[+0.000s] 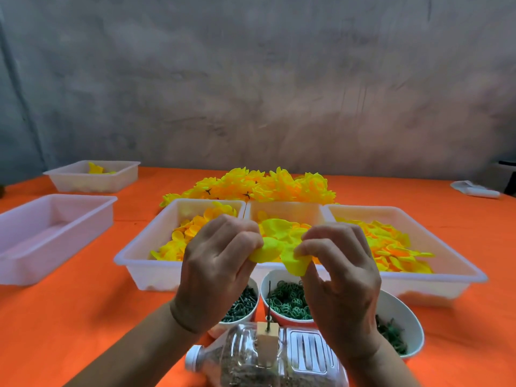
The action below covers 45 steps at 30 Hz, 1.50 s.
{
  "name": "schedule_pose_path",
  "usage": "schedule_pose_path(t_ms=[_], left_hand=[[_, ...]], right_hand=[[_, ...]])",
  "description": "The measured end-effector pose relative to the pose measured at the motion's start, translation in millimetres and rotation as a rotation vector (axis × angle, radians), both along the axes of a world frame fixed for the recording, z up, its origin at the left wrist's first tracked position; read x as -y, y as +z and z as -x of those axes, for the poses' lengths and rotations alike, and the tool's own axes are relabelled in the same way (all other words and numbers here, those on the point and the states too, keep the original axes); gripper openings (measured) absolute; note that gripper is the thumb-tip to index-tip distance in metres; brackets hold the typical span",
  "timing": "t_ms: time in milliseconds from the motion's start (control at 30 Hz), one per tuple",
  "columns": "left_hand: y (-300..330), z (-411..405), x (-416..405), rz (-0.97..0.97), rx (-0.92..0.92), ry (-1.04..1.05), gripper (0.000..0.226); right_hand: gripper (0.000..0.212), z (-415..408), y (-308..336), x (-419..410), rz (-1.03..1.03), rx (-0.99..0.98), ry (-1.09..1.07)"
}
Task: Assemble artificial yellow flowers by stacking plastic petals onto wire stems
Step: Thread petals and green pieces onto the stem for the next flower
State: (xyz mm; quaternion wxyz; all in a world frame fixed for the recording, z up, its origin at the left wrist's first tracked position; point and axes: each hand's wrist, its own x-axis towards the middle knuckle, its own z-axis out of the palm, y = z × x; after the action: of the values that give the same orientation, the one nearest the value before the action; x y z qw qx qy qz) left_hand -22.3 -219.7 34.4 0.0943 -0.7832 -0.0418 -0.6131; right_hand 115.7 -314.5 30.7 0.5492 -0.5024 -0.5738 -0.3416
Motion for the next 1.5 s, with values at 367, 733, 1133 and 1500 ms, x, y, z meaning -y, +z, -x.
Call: schedule_pose_path(t_ms=[367, 733, 1133, 1500], left_hand=[[2.6, 2.4, 7.0, -0.048, 0.059, 0.032, 0.017], [-0.7, 0.2, 10.0, -0.012, -0.052, 0.057, 0.014], [28.0, -0.6, 16.9, 1.275, 0.012, -0.420, 0.049], [34.5, -9.9, 25.1, 1.861, -0.020, -0.739, 0.016]], right_hand=[[0.030, 13.0, 4.3, 4.0, 0.115, -0.744, 0.357], [0.011, 16.0, 25.4, 9.4, 0.434, -1.582, 1.118], [0.008, 15.4, 19.7, 4.6, 0.447, -1.592, 1.007], [0.030, 16.5, 17.5, 2.4, 0.448, -1.535, 1.081]])
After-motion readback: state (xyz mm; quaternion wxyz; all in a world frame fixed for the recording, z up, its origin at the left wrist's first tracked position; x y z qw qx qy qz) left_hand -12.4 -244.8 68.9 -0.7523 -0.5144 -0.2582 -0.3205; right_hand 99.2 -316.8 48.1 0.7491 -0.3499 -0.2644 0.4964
